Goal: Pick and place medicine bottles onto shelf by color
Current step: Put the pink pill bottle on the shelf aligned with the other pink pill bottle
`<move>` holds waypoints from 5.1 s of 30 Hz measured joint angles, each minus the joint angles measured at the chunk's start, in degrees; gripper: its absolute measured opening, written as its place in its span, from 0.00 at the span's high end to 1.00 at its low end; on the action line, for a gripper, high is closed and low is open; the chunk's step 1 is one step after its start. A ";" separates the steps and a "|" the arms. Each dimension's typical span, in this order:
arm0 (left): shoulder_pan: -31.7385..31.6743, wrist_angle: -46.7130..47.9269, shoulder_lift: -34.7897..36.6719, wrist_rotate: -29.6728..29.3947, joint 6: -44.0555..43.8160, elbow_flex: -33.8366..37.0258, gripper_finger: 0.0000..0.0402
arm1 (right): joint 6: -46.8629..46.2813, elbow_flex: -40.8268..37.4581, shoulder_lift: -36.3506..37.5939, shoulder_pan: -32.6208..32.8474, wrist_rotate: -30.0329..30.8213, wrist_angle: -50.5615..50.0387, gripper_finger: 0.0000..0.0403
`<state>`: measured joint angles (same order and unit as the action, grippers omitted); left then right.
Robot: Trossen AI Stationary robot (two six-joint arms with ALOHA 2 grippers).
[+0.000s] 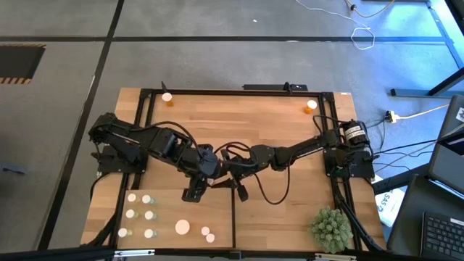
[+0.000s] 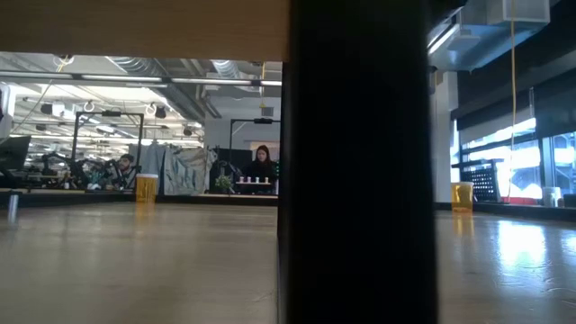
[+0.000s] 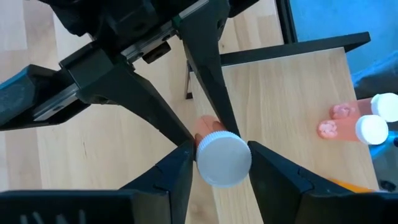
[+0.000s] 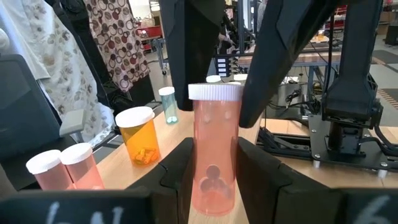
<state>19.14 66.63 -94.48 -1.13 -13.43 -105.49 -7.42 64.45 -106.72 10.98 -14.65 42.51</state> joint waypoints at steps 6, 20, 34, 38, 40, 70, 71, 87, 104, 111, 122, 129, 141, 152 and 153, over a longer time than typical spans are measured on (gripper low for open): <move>0.04 0.03 0.00 -0.72 -0.13 0.00 0.67 | -0.02 0.00 0.00 0.00 0.16 0.14 0.74; 0.04 0.02 0.00 -0.78 -0.15 0.00 0.78 | -0.07 0.00 0.00 -0.02 0.17 0.00 0.74; 0.04 0.14 0.00 -0.91 -0.13 0.00 0.79 | -1.20 0.00 0.00 0.00 0.13 -0.20 0.68; -0.01 0.22 0.00 -1.25 -0.13 0.00 0.79 | -1.16 0.00 0.00 0.00 0.02 -0.30 0.58; -0.03 0.25 0.00 -1.35 -0.13 0.00 0.79 | -0.87 0.00 0.00 0.04 0.29 -0.40 0.54; 1.98 7.02 0.00 2.32 -4.84 -0.01 0.79 | 1.99 -0.04 14.63 -2.16 -3.58 -25.82 0.47; 1.99 6.97 0.00 2.30 -5.22 0.00 0.79 | 2.06 -0.04 15.88 -2.16 -2.88 -26.64 0.47; 2.36 2.53 -0.09 2.08 -2.22 3.80 0.79 | 8.02 -0.04 29.43 -1.81 2.08 -30.15 0.47; 5.36 -3.81 -4.50 2.31 -5.96 6.77 0.79 | 9.35 -0.03 35.91 1.28 -6.16 -29.06 0.47; 6.85 -4.98 -6.62 4.88 -7.54 6.64 0.79 | 12.12 -0.02 36.00 2.60 -9.03 -35.44 0.47; 6.88 -4.90 -6.71 4.02 -7.50 6.64 0.79 | 12.20 -0.02 35.94 2.58 -8.97 -50.56 0.47; 6.88 -3.99 -6.71 3.83 -7.50 6.67 0.79 | 12.13 -0.02 36.11 2.54 -7.52 -58.93 0.47; 6.88 -2.91 -6.73 3.87 -7.59 6.67 0.79 | 12.16 -0.02 36.87 2.54 -7.50 -63.81 0.47; 6.88 -3.75 -6.80 3.67 -7.54 6.71 0.69 | 12.35 -0.02 36.87 2.54 -7.50 -63.50 0.47; 6.88 -3.95 -6.86 3.55 -7.54 6.75 0.69 | 12.37 -0.02 36.87 2.54 -7.50 -63.50 0.47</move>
<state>26.02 62.68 -101.34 2.42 -20.97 -98.74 4.95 64.42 -69.84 13.52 -22.15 -20.99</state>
